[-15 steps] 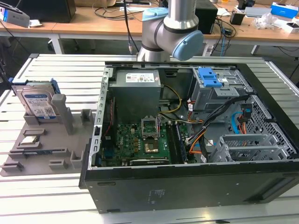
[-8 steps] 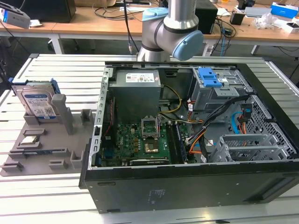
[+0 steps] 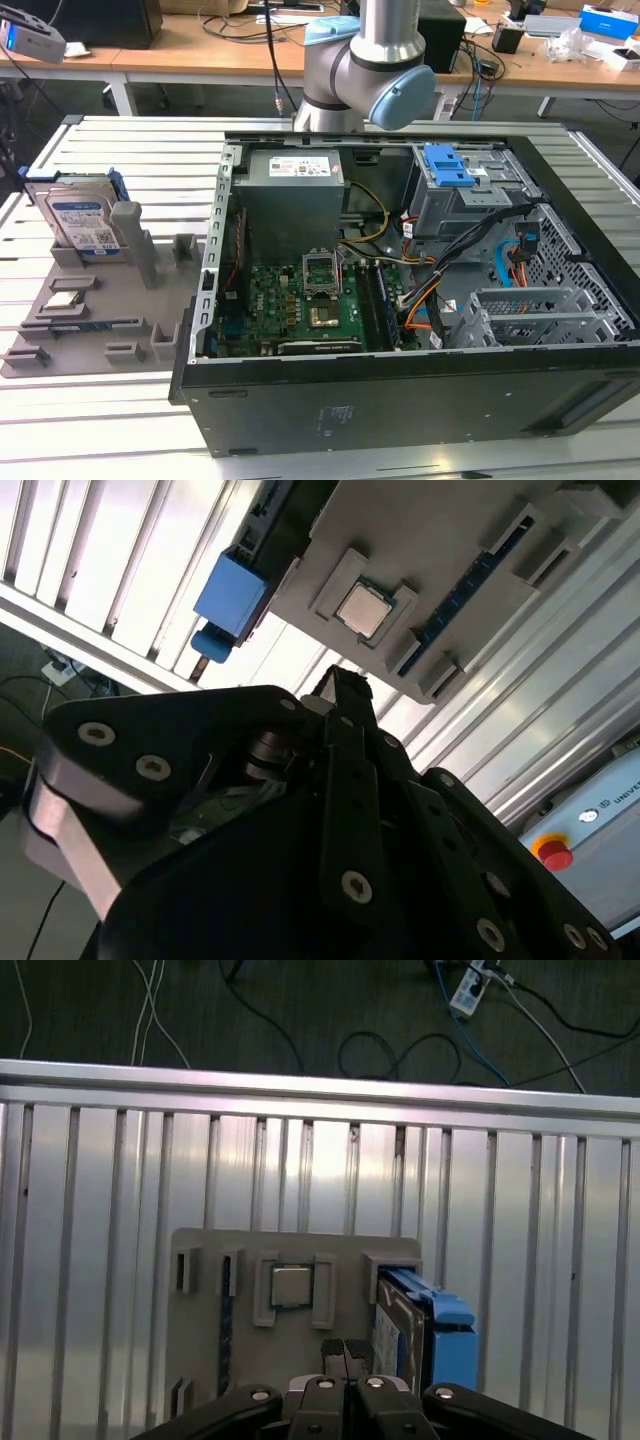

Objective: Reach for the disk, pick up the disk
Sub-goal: 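Pick up the disk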

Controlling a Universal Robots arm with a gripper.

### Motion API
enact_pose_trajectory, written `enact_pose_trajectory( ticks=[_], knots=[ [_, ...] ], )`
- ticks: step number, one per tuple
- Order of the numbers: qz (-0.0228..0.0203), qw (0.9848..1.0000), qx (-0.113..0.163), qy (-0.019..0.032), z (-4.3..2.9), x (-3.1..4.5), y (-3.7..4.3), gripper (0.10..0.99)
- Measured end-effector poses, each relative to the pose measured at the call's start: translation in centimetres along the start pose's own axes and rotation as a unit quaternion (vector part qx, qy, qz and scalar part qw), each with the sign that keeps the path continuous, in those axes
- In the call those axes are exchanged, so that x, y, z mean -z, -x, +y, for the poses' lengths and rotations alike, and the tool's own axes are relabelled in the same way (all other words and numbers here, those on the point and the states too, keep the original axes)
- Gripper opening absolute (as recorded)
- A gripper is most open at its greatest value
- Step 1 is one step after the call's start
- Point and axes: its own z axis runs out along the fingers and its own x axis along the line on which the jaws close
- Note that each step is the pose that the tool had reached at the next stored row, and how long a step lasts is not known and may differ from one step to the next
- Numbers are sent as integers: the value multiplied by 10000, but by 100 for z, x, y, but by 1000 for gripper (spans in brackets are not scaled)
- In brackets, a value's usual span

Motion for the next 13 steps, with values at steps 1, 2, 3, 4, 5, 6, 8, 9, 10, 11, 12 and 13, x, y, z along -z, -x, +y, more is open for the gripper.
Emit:
enact_pose_trajectory(
  ticks=[1,2,3,4,5,6,8,9,10,11,12,13],
  knots=[
    [-1,10000,-31,0,0,0,0,106],
    [-1,10000,-39,0,0,0,0,106],
    [-2,10000,-39,0,0,0,0,106],
    [-1,10000,-39,0,0,0,0,106],
    [-1,10000,-39,0,0,0,0,106],
    [-1,10000,-39,0,0,0,0,114],
    [-2,10000,-39,0,0,0,0,294],
    [-2,10000,-39,0,0,0,0,357],
    [-2,10000,-39,0,0,0,0,416],
    [-2,10000,-39,0,0,0,0,482],
    [-2,10000,-39,0,0,0,0,482],
    [-2,10000,-39,0,0,0,0,482]
  ],
)
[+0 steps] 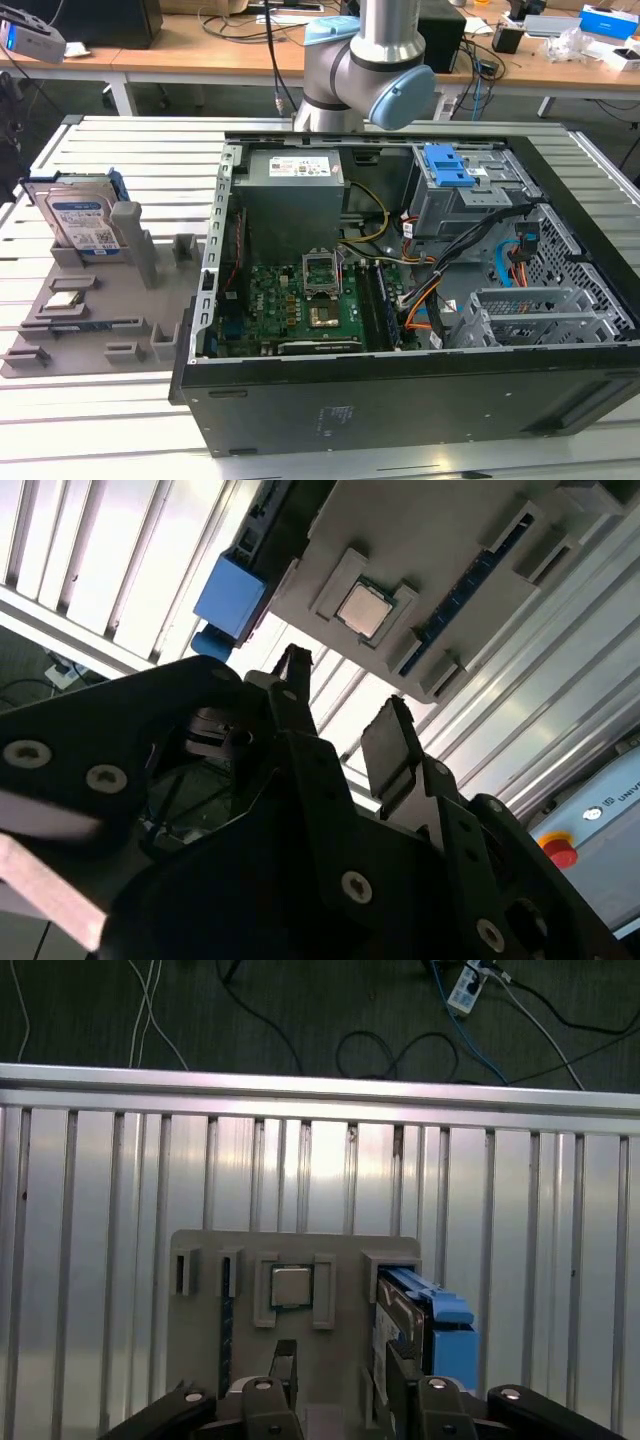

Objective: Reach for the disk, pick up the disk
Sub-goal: 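Pick up the disk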

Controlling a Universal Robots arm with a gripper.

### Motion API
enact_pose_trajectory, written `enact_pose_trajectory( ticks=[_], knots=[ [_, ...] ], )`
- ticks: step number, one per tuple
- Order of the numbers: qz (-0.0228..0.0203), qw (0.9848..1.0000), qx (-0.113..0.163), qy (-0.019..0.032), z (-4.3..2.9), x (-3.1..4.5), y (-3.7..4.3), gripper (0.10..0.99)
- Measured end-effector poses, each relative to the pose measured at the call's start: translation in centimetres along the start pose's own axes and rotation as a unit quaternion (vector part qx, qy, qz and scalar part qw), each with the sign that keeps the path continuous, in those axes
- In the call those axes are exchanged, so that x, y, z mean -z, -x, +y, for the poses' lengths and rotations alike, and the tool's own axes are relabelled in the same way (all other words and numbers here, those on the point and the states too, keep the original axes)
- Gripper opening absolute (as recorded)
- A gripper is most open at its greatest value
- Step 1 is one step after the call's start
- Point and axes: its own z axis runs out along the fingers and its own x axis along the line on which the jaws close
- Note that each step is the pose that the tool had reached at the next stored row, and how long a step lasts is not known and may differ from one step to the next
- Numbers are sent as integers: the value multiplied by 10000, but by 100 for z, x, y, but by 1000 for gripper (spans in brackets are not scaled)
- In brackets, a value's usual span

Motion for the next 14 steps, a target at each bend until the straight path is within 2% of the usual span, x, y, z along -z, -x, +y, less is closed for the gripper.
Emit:
enact_pose_trajectory(
  ticks=[2,4,6,7,12,14],
  knots=[
    [0,10000,0,0,-2,0,37,482],
    [3,10000,0,0,-7,0,136,482],
    [4,10000,-1,1,-8,1,190,482],
    [6,10000,0,0,-13,1,265,482],
    [9,10000,0,0,-22,1,468,482],
    [9,10000,0,0,-24,1,518,482]
  ],
)
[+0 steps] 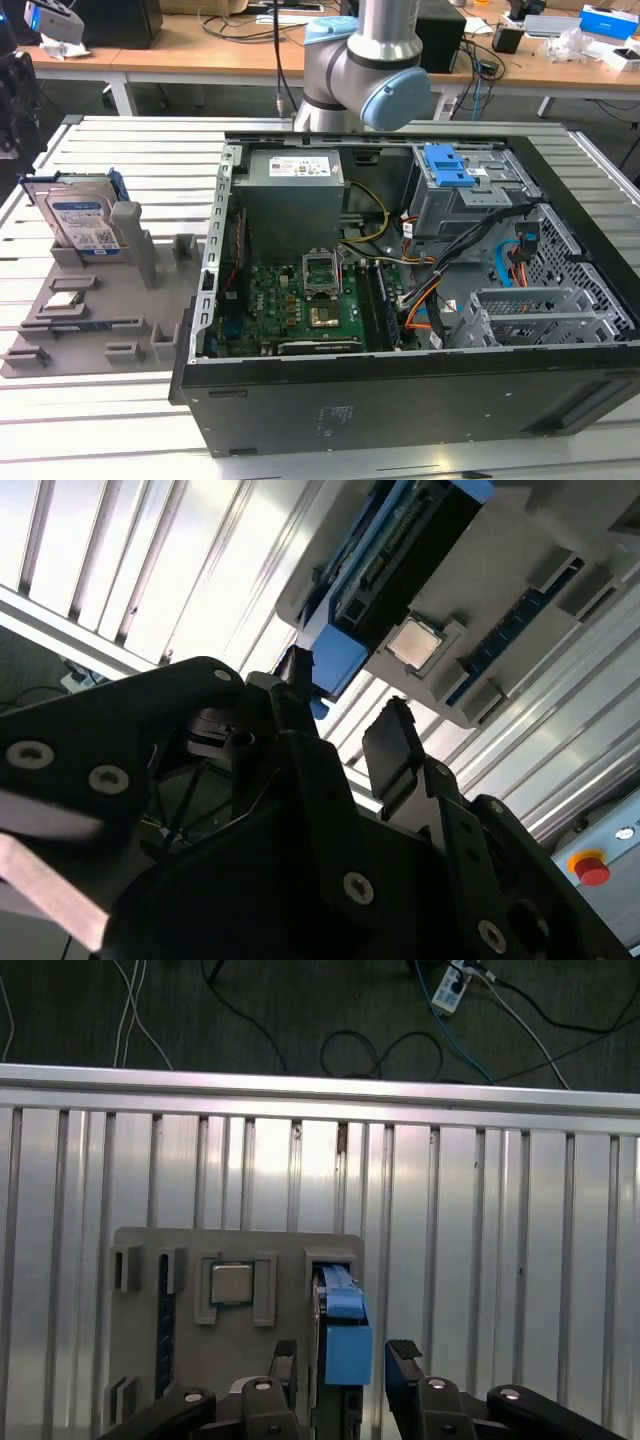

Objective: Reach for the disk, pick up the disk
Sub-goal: 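Pick up the disk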

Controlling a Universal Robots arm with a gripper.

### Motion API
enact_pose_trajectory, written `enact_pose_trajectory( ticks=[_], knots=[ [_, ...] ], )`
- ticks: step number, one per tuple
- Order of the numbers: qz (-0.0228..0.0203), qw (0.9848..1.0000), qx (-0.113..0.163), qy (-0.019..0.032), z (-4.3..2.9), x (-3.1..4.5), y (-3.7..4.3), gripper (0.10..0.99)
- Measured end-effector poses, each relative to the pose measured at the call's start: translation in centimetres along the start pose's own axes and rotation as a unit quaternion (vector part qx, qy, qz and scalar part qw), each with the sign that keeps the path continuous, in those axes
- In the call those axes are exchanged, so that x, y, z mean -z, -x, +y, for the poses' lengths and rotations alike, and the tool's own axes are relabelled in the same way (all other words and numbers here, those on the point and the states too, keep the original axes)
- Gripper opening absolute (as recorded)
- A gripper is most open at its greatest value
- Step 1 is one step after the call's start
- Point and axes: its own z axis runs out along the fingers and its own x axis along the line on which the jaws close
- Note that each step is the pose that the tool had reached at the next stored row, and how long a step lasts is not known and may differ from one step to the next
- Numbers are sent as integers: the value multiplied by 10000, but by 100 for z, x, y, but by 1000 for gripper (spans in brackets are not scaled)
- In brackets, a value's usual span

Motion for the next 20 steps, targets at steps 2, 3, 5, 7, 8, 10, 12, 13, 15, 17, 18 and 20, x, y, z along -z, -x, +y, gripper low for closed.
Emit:
enact_pose_trajectory(
  ticks=[2,3,5,7,8,10,12,13,15,17,18,20],
  knots=[
    [0,10000,0,0,-2,0,44,482],
    [0,10000,0,0,-3,0,61,482],
    [1,10000,0,0,-7,-1,91,482],
    [2,10000,1,0,-14,-2,98,482],
    [3,10000,0,0,-17,-4,104,482],
    [3,10000,0,0,-22,-6,109,482],
    [3,10000,-1,0,-33,-13,113,482],
    [5,10000,-1,0,-39,-19,114,482],
    [7,10000,0,1,-48,-34,114,482],
    [19,10000,0,1,-54,-90,113,482],
    [26,10000,-1,1,-54,-103,113,482],
    [41,10000,-1,3,-54,-116,108,482]
  ],
)
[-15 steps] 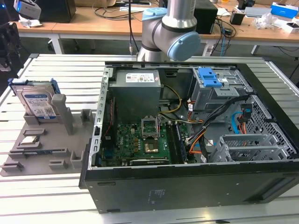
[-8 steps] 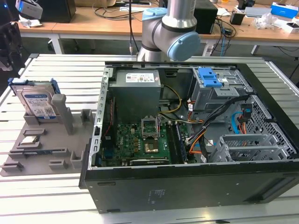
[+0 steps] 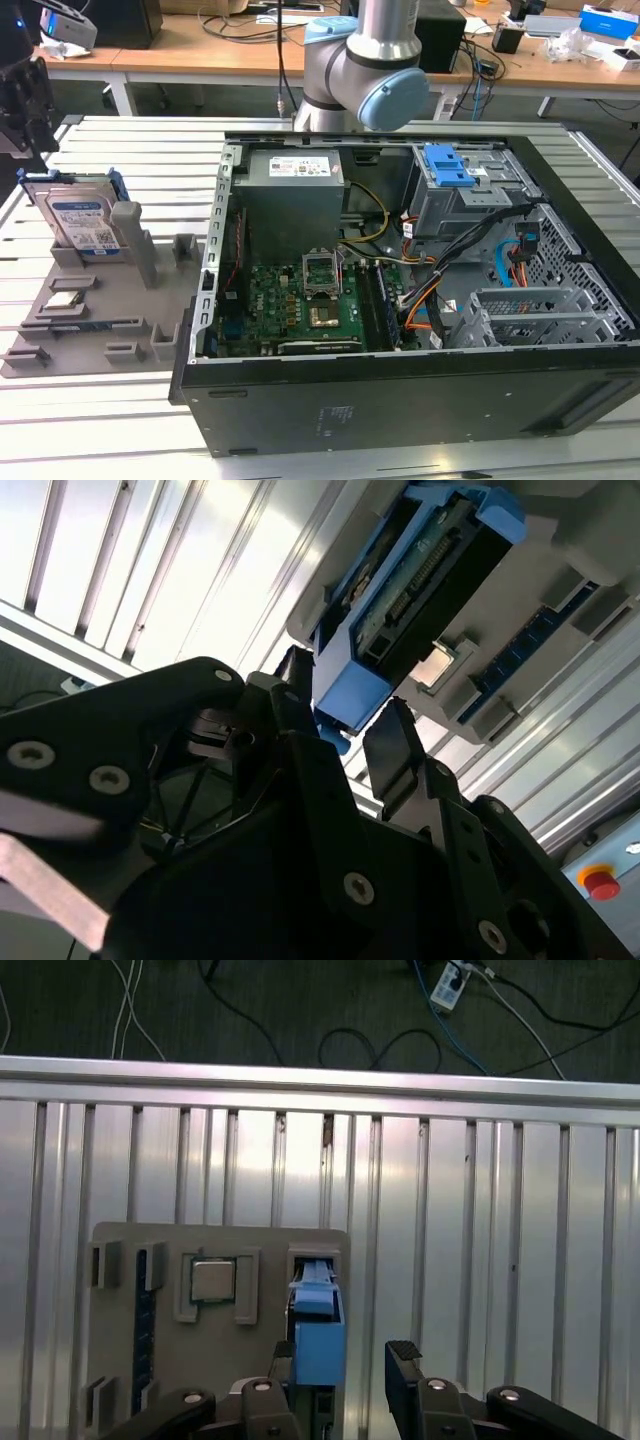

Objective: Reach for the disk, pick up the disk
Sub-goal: 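Pick up the disk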

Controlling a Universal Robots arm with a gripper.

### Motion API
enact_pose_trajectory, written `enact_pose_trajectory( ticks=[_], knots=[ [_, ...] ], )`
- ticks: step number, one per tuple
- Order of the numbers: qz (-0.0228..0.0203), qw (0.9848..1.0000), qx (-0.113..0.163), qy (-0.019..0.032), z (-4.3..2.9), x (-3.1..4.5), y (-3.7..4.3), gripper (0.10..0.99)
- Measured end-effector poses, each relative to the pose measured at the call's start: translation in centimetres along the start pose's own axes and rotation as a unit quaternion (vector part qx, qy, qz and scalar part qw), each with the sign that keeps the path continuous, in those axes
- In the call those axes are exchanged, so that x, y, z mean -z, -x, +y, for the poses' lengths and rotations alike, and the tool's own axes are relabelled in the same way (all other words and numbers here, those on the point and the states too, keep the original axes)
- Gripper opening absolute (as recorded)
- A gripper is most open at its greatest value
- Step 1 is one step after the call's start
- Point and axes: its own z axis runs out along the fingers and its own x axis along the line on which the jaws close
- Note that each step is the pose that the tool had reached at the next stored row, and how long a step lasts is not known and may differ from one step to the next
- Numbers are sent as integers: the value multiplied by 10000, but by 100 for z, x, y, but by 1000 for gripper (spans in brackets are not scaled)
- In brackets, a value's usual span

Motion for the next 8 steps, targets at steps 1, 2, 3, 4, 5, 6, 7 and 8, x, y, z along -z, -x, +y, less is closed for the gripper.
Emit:
enact_pose_trajectory(
  ticks=[1,2,3,4,5,6,7,8],
  knots=[
    [9,10000,0,0,1,-6,-21,482],
    [19,10000,-1,1,1,-10,-39,482],
    [22,10000,-1,0,1,-19,-51,482],
    [25,10000,-1,0,1,-47,-59,482],
    [27,10000,-2,0,-2,-100,-59,482],
    [31,10000,-2,1,-5,-121,-59,482],
    [34,10000,-1,1,-8,-136,-60,482],
    [48,10000,-2,2,-17,-156,-60,482]
  ],
)
